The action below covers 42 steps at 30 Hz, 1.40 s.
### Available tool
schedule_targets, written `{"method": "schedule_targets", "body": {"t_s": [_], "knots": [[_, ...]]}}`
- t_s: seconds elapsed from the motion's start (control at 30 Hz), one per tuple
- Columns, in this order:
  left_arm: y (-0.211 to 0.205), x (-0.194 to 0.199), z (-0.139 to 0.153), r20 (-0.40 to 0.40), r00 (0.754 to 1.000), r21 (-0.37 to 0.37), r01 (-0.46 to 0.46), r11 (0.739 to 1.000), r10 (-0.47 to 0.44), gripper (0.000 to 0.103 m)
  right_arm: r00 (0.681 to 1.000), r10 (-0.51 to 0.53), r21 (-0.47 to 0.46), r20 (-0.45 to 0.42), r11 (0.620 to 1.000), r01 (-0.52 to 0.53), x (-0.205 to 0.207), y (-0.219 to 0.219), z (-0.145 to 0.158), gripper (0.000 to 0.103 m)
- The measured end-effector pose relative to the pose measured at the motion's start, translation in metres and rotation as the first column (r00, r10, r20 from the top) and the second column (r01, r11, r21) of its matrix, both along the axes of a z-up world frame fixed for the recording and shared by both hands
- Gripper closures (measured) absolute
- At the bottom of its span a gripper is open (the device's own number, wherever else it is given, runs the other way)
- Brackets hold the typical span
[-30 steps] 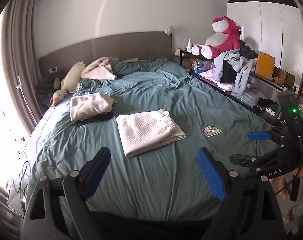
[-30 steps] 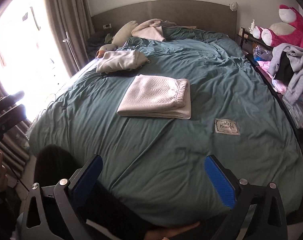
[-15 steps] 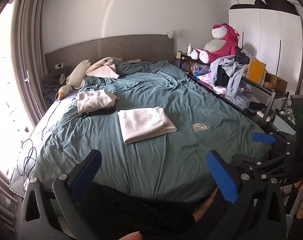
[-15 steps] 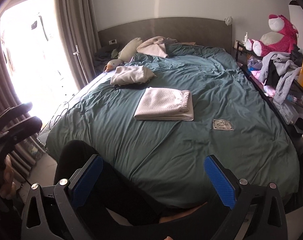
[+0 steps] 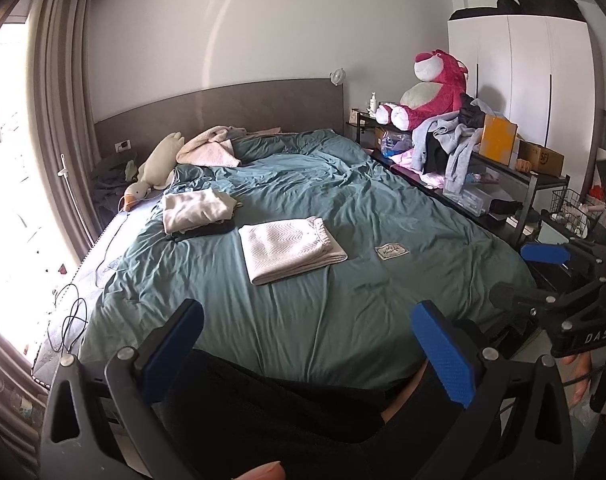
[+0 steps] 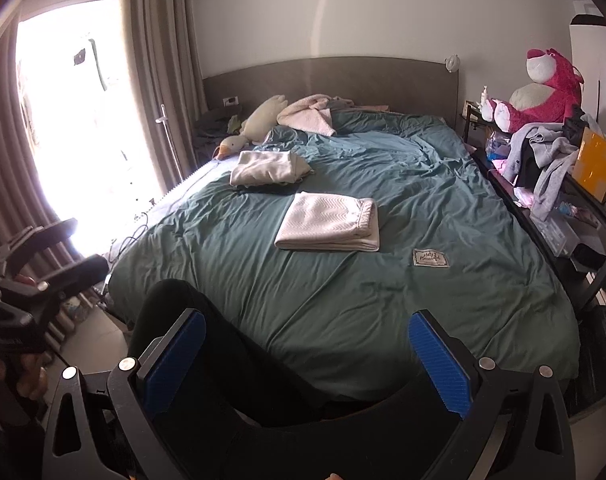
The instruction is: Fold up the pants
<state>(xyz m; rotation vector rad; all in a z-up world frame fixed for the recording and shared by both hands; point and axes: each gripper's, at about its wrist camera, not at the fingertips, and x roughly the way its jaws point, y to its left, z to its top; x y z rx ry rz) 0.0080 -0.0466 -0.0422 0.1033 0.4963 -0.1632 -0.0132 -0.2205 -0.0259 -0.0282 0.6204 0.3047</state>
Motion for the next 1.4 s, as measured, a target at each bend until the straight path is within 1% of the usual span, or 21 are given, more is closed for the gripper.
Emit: {"method": "schedule_targets", "body": {"t_s": [0.07, 0.13, 0.23, 0.3, 0.37, 0.47, 0.6, 0.7, 0.83, 0.97, 1.07, 1.4], "knots": [[-0.001, -0.005, 0.0, 0.006, 1.0, -0.003, 0.018, 1.0, -0.018, 0.0, 1.0, 0.007, -0.018, 0.012, 1.0, -0.007, -0.007, 0.002, 0.004, 0.0], [0.0, -0.01, 0.0, 0.021, 0.999, -0.022, 0.03, 0.999, -0.03, 0.0, 1.0, 0.008, -0.027, 0.028, 1.0, -0.007, -0.011, 0.002, 0.006, 0.0], [0.003, -0.012, 0.0, -0.004, 0.999, -0.062, 0.049, 0.997, -0.05, 0.0, 0.999, 0.033, -0.022, 0.023, 0.999, -0.033, -0.008, 0.003, 0.007, 0.0], [0.005, -0.014, 0.001, -0.018, 0.998, -0.082, 0.053, 0.995, -0.055, 0.0, 0.999, 0.025, -0.012, 0.029, 1.0, -0.025, -0.007, 0.002, 0.007, 0.0], [0.003, -0.015, 0.001, -0.025, 0.998, -0.07, 0.061, 0.996, -0.063, 0.0, 0.999, 0.008, -0.004, 0.031, 1.0, -0.008, -0.005, -0.001, 0.006, 0.0], [-0.002, -0.019, 0.003, -0.009, 0.998, -0.056, 0.064, 0.996, -0.064, 0.0, 0.999, 0.01, 0.021, 0.033, 1.0, -0.011, -0.003, -0.005, 0.008, 0.0], [-0.004, -0.021, 0.003, -0.005, 0.997, -0.057, 0.077, 0.995, -0.077, 0.0, 0.999, 0.007, 0.021, 0.041, 1.0, -0.008, -0.003, -0.008, 0.01, 0.0], [-0.004, -0.019, 0.002, -0.003, 0.998, -0.04, 0.059, 0.997, -0.059, 0.0, 0.999, 0.015, 0.019, 0.042, 1.0, -0.015, -0.004, -0.006, 0.011, 0.0], [0.0, -0.017, 0.003, -0.005, 0.998, -0.058, 0.058, 0.997, -0.058, 0.0, 0.999, 0.024, 0.015, 0.042, 1.0, -0.024, -0.004, -0.003, 0.01, 0.0], [0.001, -0.019, 0.005, 0.001, 0.999, -0.054, 0.055, 0.997, -0.055, 0.0, 0.999, 0.036, 0.035, 0.03, 0.999, -0.037, -0.003, -0.004, 0.008, 0.0], [0.001, -0.02, 0.005, 0.002, 0.999, -0.056, 0.053, 0.997, -0.052, 0.0, 0.999, 0.027, 0.02, 0.045, 0.999, -0.028, -0.003, -0.004, 0.009, 0.0], [-0.001, -0.025, 0.005, -0.005, 0.998, -0.066, 0.064, 0.996, -0.065, 0.0, 0.999, 0.019, 0.018, 0.044, 1.0, -0.02, -0.001, -0.005, 0.008, 0.0]]}}
